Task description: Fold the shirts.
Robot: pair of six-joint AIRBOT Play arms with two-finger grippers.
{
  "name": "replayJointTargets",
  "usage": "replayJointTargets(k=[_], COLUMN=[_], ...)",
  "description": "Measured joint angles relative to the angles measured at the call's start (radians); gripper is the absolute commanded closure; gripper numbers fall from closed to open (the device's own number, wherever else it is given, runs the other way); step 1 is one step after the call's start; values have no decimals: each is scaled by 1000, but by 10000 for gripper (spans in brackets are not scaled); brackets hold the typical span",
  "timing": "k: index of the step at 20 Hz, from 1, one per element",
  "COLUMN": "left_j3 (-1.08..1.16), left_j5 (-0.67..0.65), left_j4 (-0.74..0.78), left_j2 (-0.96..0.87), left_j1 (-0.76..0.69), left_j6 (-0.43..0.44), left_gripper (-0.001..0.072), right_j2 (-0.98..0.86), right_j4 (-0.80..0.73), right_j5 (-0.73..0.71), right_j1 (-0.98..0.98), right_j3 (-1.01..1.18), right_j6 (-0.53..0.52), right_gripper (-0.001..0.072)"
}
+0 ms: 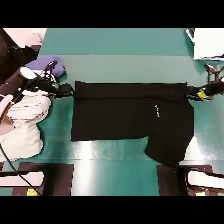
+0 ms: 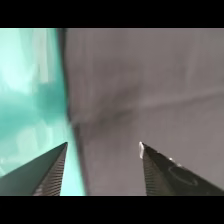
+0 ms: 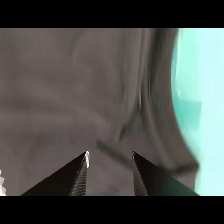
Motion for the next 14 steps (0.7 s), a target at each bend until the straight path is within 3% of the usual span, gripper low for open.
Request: replayJointTargets(k=[6,10,14], left_j3=[-257,-528,-665], left_j5=[-190,-208,-191], left_j4=[10,-3,-55], left_j2=[236,371,416], left_j1=[83,100,104], left_j6=[11,28,60], left_gripper=[171,171,171], right_j2=[209,312,362], right_j4=[181,272,303], right_j5=[202,241,259], right_j1=[-154,-222,-234], right_j3=[-116,-183,-206], right_j6=[-137,-177,-191], right_gripper=[408,407,408])
